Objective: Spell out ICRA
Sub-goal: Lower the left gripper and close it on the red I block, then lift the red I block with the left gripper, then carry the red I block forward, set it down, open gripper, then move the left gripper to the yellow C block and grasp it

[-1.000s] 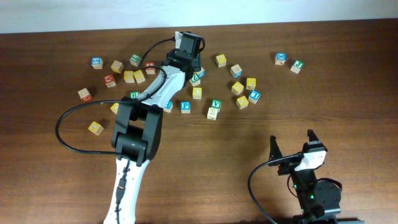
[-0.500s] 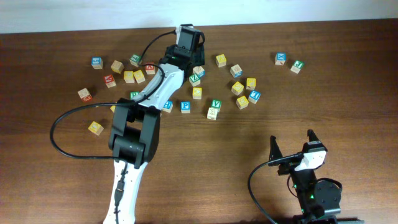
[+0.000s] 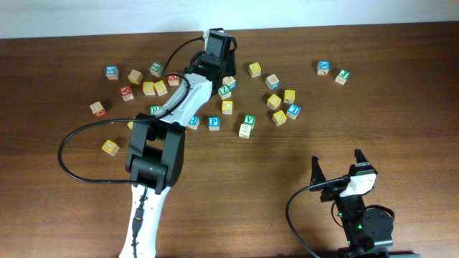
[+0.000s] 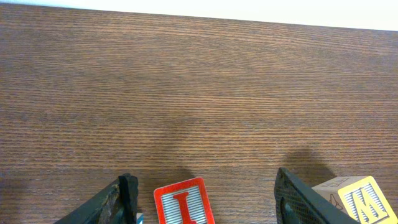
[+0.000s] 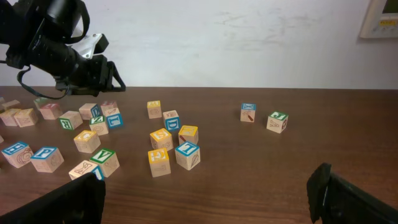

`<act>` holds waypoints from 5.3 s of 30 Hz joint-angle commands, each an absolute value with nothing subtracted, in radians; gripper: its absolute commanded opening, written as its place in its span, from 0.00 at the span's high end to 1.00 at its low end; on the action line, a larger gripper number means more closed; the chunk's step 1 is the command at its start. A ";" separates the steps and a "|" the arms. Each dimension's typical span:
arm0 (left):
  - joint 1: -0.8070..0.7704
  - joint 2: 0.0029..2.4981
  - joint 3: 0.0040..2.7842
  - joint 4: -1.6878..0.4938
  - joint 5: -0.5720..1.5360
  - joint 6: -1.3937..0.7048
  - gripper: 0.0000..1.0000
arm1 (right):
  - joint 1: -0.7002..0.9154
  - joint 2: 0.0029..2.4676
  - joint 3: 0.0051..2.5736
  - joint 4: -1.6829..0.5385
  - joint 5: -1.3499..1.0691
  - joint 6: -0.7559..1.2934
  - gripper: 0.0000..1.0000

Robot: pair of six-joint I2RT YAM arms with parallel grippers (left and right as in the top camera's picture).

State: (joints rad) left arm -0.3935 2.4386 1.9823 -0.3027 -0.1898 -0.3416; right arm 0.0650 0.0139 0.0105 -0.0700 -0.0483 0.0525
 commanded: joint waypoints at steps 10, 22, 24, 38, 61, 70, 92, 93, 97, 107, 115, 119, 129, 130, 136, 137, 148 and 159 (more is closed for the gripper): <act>-0.395 2.504 1.992 -0.291 -0.206 -0.381 0.51 | 0.059 0.008 0.006 -0.076 -0.040 0.056 0.02; -0.389 2.514 1.992 -0.285 -0.251 -0.381 0.57 | 0.059 0.008 0.006 -0.076 -0.040 0.056 0.02; -0.389 2.519 1.992 -0.285 -0.251 -0.382 0.57 | 0.059 0.008 0.006 -0.076 -0.040 0.056 0.02; -0.384 2.526 1.992 -0.289 -0.251 -0.381 0.72 | 0.059 0.008 0.006 -0.076 -0.040 0.056 0.02; -0.384 2.045 1.992 -0.776 -0.213 -0.466 0.88 | 0.059 0.008 0.006 -0.076 -0.040 0.056 0.02; -0.383 1.754 1.992 -1.293 -0.142 -0.482 0.87 | 0.059 0.008 0.006 -0.076 -0.040 0.056 0.02; -0.384 1.739 1.033 -0.699 -0.102 -0.485 0.87 | 0.059 0.008 0.006 -0.076 -0.040 0.056 0.02; -0.383 1.739 1.015 -0.691 -0.102 -0.485 0.87 | 0.059 0.008 0.006 -0.076 -0.040 0.056 0.02; -0.384 1.739 0.997 -0.679 -0.130 -0.485 0.86 | 0.059 0.008 0.006 -0.076 -0.040 0.056 0.02; -0.384 1.739 0.997 -0.693 0.046 -0.477 0.74 | 0.059 0.008 0.006 -0.076 -0.040 0.056 0.02; -0.384 1.739 0.997 -0.725 0.045 -0.476 0.66 | 0.059 0.008 0.006 -0.076 -0.040 0.056 0.02; -0.383 1.739 1.003 -0.714 0.019 -0.474 0.55 | 0.059 0.008 0.006 -0.076 -0.040 0.056 0.02; -0.382 1.738 1.102 -0.720 0.016 -0.435 0.39 | 0.059 0.008 0.006 -0.076 -0.040 0.056 0.02; -0.380 1.734 1.136 -0.730 0.007 -0.433 0.34 | 0.059 0.008 0.006 -0.076 -0.040 0.056 0.02; -0.276 1.615 1.354 -0.825 -0.079 -0.432 0.18 | 0.059 0.008 0.006 -0.076 -0.040 0.056 0.02; -0.245 1.589 1.377 -0.822 -0.115 -0.432 0.14 | 0.059 0.008 0.006 -0.076 -0.040 0.056 0.02; -0.105 1.631 1.385 -0.694 -0.136 -0.432 0.07 | 0.059 0.008 0.006 -0.076 -0.040 0.056 0.02; -0.105 1.724 1.385 -0.800 0.097 -0.265 0.15 | 0.059 0.008 0.006 -0.076 -0.040 0.056 0.02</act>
